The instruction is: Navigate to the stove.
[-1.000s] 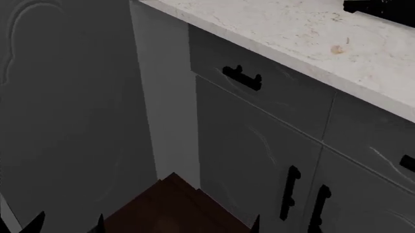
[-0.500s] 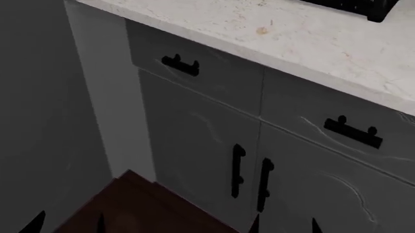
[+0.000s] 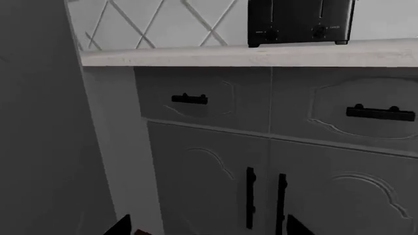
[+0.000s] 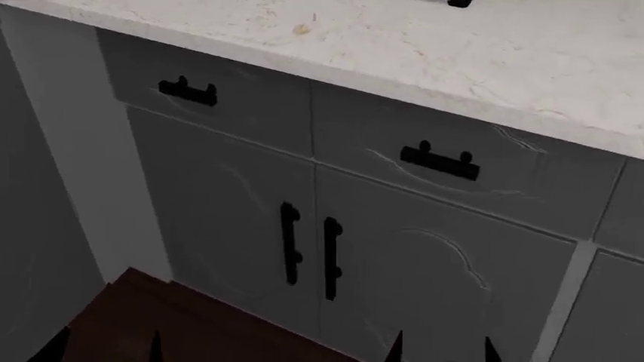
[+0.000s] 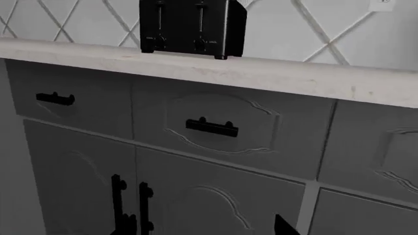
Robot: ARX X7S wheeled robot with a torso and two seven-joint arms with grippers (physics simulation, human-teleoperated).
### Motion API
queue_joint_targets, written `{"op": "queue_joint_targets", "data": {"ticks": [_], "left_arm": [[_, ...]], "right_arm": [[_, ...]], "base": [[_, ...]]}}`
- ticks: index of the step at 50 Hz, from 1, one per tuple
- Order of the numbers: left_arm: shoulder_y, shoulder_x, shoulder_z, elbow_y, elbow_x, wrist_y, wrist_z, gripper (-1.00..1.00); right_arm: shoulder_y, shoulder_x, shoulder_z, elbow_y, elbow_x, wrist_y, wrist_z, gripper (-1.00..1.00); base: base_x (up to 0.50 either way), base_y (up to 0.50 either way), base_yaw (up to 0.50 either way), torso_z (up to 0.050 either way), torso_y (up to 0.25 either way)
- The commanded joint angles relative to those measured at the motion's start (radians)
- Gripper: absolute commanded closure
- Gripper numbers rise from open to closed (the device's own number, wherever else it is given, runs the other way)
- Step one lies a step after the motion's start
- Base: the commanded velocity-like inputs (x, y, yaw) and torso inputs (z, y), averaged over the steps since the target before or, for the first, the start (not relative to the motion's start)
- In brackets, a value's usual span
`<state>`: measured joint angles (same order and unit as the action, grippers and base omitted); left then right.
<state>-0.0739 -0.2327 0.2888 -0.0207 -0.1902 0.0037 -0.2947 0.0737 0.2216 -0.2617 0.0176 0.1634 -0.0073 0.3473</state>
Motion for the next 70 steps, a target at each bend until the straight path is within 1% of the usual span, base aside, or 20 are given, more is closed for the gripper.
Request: {"op": "queue_joint_targets", "data": {"ticks": [1,32,58,70], "left_arm": [[0.004,-0.005,0.004,0.008,-0.002,-0.001,-0.006,-1.00],[-0.003,-0.012,0.013,-0.003,-0.013,0.007,-0.012,-1.00],[-0.003,-0.020,0.022,0.000,-0.021,0.008,-0.022,-1.00],[-0.008,-0.023,0.027,-0.004,-0.025,0.009,-0.024,-1.00]], "right_arm": [[-0.002,0.004,-0.006,-0.004,0.001,-0.001,0.005,-1.00],[0.003,0.011,-0.013,-0.005,0.010,0.006,0.023,-1.00],[0.002,0.018,-0.025,-0.001,0.008,-0.028,0.030,-1.00],[0.014,0.015,-0.033,0.022,0.016,-0.039,0.022,-1.00]], "base": [[-0.07,0.15,-0.50,0.000,0.000],[-0.05,0.16,-0.50,0.000,0.000],[-0.02,0.16,-0.50,0.000,0.000],[0.00,0.00,-0.02,0.000,0.000]]}}
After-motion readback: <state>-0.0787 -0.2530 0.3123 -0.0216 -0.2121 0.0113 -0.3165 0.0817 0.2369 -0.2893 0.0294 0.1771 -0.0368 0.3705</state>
